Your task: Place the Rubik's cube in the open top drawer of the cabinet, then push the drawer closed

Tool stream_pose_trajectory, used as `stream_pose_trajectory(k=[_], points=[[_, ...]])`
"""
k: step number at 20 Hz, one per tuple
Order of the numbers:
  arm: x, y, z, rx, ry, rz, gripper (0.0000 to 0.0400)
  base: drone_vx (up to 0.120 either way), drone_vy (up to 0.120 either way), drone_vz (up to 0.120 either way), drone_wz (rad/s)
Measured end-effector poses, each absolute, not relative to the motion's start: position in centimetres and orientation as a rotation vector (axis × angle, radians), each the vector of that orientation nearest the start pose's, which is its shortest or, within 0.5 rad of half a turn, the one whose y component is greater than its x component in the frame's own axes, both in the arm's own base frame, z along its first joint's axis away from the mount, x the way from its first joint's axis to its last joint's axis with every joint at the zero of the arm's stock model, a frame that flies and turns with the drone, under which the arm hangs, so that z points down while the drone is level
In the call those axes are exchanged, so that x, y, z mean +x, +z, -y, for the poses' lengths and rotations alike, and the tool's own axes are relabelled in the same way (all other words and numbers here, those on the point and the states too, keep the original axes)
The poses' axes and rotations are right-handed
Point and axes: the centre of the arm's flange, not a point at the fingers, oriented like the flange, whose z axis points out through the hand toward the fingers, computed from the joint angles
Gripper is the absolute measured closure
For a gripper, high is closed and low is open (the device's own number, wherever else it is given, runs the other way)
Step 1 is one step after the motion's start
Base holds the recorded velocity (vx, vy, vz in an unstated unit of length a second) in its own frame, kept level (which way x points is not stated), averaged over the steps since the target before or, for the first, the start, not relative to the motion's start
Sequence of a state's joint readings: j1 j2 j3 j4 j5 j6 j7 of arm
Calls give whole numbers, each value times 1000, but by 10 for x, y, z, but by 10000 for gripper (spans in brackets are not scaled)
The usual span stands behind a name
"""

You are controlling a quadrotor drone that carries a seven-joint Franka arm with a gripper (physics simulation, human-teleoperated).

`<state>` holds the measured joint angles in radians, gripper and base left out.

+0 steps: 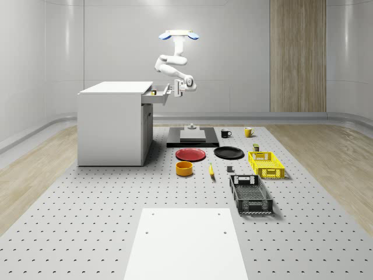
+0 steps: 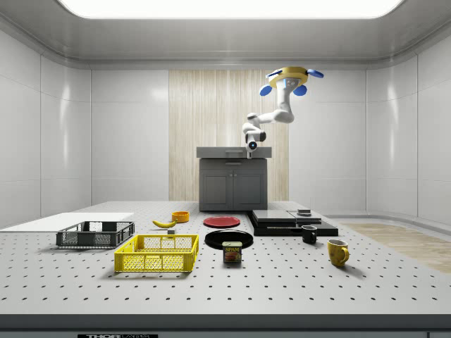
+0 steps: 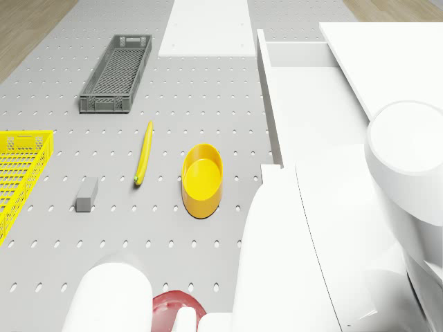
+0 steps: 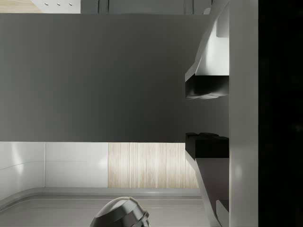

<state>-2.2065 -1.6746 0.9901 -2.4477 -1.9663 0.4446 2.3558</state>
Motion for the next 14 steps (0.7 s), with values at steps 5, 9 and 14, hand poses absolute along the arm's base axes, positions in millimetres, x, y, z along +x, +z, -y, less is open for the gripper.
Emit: stream_pose_trajectory(k=[5,9,14], points=[[319,627,-13,-1482,612,-610,295,0,-96,0,0],[319,627,-28,-1483,609,-608,295,0,-40,0,0],[318,627,-51,-1482,612,-610,295,0,0,0,0]])
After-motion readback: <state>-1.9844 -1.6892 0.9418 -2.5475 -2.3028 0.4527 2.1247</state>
